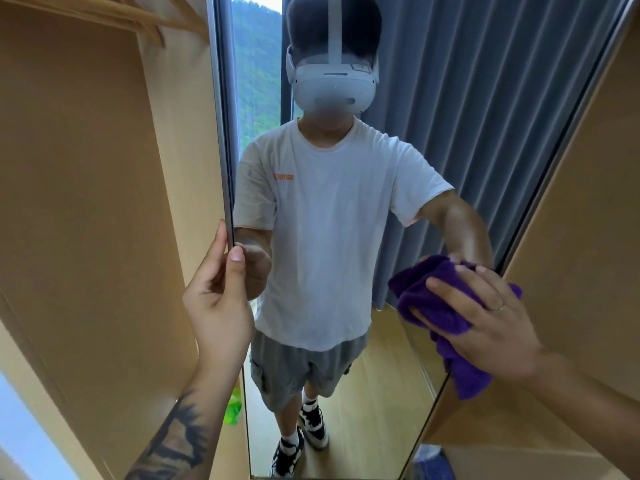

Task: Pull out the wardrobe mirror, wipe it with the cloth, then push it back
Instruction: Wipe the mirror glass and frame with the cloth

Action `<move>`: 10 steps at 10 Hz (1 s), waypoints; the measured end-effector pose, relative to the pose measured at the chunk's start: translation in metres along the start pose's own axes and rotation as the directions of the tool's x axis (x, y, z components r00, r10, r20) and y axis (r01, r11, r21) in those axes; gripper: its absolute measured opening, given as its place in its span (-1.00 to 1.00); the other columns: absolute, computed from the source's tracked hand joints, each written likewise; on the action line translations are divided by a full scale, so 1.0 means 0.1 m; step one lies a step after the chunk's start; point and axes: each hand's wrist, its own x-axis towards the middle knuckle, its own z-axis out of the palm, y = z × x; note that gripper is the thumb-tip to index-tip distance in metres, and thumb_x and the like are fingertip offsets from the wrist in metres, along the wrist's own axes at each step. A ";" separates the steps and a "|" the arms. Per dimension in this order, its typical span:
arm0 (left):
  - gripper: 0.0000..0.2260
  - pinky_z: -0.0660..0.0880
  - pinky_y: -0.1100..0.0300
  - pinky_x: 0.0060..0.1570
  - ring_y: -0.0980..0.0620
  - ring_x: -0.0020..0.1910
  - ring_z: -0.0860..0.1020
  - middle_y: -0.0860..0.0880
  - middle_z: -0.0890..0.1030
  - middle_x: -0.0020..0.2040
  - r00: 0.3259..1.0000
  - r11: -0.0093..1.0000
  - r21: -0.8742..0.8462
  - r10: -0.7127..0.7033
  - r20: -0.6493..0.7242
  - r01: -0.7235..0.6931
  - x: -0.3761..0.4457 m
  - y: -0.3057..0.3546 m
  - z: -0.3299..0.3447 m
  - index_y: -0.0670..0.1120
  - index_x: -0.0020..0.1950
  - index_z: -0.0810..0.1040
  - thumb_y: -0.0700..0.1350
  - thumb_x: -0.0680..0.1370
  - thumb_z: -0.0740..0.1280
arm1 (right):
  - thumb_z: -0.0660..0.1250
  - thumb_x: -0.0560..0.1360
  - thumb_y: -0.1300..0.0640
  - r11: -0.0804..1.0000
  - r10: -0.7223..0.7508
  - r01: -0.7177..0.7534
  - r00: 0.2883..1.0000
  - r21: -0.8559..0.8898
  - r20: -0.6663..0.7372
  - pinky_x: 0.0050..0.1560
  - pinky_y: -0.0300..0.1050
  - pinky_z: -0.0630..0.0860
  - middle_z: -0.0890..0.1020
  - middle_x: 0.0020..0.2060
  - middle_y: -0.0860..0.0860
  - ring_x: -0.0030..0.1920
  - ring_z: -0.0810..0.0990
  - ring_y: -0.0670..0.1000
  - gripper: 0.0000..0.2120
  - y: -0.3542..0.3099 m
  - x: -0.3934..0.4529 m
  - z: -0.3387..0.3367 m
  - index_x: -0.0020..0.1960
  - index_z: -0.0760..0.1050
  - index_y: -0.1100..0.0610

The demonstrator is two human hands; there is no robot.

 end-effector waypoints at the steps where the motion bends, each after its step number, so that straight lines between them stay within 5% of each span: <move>1: -0.64 0.50 0.51 0.13 0.43 0.21 0.59 0.52 0.61 0.12 1.000 0.999 -0.016 -0.030 0.002 0.030 -0.01 -0.08 0.00 0.03 0.51 0.41 -0.21 0.73 0.30 | 0.01 0.74 -0.20 0.869 -0.449 0.474 0.877 -0.146 0.172 0.68 0.06 -0.05 0.23 0.65 0.03 0.68 0.07 0.12 -0.56 0.25 -0.05 0.03 0.54 0.38 -0.11; 2: -0.65 0.50 0.47 0.17 0.35 0.25 0.60 0.32 0.66 0.24 1.000 1.000 -0.023 0.007 -0.028 -0.007 -0.01 -0.05 0.00 0.08 0.49 0.45 -0.18 0.73 0.32 | 0.08 0.74 -0.20 0.769 -0.564 0.596 0.802 -0.230 0.194 0.67 0.19 -0.08 0.19 0.67 0.04 0.67 0.09 0.26 -0.58 0.49 0.14 -0.05 0.52 0.44 -0.13; 3: -0.66 0.51 0.39 0.25 0.23 0.32 0.59 -0.01 0.61 0.42 0.999 1.000 0.010 0.008 -0.047 -0.008 -0.01 -0.09 0.02 0.11 0.49 0.46 -0.14 0.73 0.32 | 0.13 0.74 -0.14 0.862 -0.463 0.455 0.886 -0.223 0.018 0.68 0.14 -0.06 0.10 0.69 0.01 0.68 0.03 0.22 -0.56 0.43 0.19 -0.06 0.61 0.30 -0.16; 4: -0.67 0.52 0.36 0.27 0.14 0.30 0.59 -0.12 0.61 0.43 0.998 1.000 0.014 0.021 -0.058 -0.020 -0.03 -0.10 0.04 0.13 0.48 0.46 -0.14 0.73 0.31 | 0.32 0.59 -0.03 0.913 -0.325 0.317 0.946 -0.256 0.014 0.67 0.20 -0.06 0.03 0.70 0.04 0.68 -0.03 0.26 -0.57 0.24 0.01 0.06 0.44 0.47 -0.06; 5: -0.66 0.53 0.33 0.29 0.14 0.32 0.59 -0.04 0.63 0.41 0.999 1.000 -0.011 0.023 -0.041 -0.024 -0.02 -0.10 0.01 0.12 0.49 0.47 -0.14 0.74 0.31 | 0.31 0.54 -0.02 0.915 -0.327 0.338 0.941 -0.222 0.085 0.67 0.19 -0.08 0.23 0.60 0.12 0.69 -0.11 0.23 -0.55 0.05 -0.31 0.20 0.42 0.45 0.00; 6: -0.64 0.47 0.49 0.20 0.40 0.27 0.56 0.43 0.62 0.24 0.998 0.998 0.013 0.054 -0.022 -0.054 -0.03 -0.19 0.02 -0.11 0.57 0.43 -0.19 0.75 0.25 | 0.24 0.59 0.04 0.910 -0.320 0.347 0.936 -0.227 0.148 0.64 0.20 -0.03 0.30 0.54 0.11 0.69 -0.12 0.19 -0.60 -0.04 -0.46 0.27 0.42 0.42 -0.01; 7: -0.63 0.42 0.53 0.23 0.45 0.32 0.51 0.52 0.57 0.25 0.998 0.998 0.000 0.059 0.001 -0.059 -0.06 -0.22 0.01 -0.11 0.58 0.41 -0.23 0.76 0.22 | 0.08 0.72 0.00 0.885 -0.387 0.425 0.898 -0.189 0.208 0.67 0.15 -0.08 0.16 0.65 0.05 0.70 -0.08 0.16 -0.70 0.07 -0.43 0.20 0.38 0.46 -0.07; 9: -0.63 0.39 0.44 0.35 0.29 0.45 0.48 0.41 0.53 0.39 0.999 0.999 -0.035 0.022 -0.030 -0.023 -0.12 -0.34 -0.01 0.05 0.56 0.44 -0.17 0.76 0.23 | 0.25 0.59 0.00 0.943 -0.209 0.205 0.978 -0.261 0.010 0.67 0.23 -0.11 0.02 0.70 0.07 0.68 -0.03 0.27 -0.57 0.10 -0.04 0.06 0.45 0.49 -0.03; 10: -0.64 0.39 0.39 0.40 0.24 0.48 0.47 0.39 0.49 0.43 0.999 0.999 -0.045 0.006 -0.048 -0.008 -0.19 -0.36 0.01 0.12 0.53 0.44 -0.18 0.76 0.22 | 0.28 0.53 0.07 0.976 -0.153 0.153 0.988 -0.157 0.011 0.67 0.22 -0.12 0.20 0.63 0.13 0.69 -0.10 0.23 -0.45 -0.16 -0.23 0.23 0.52 0.36 -0.01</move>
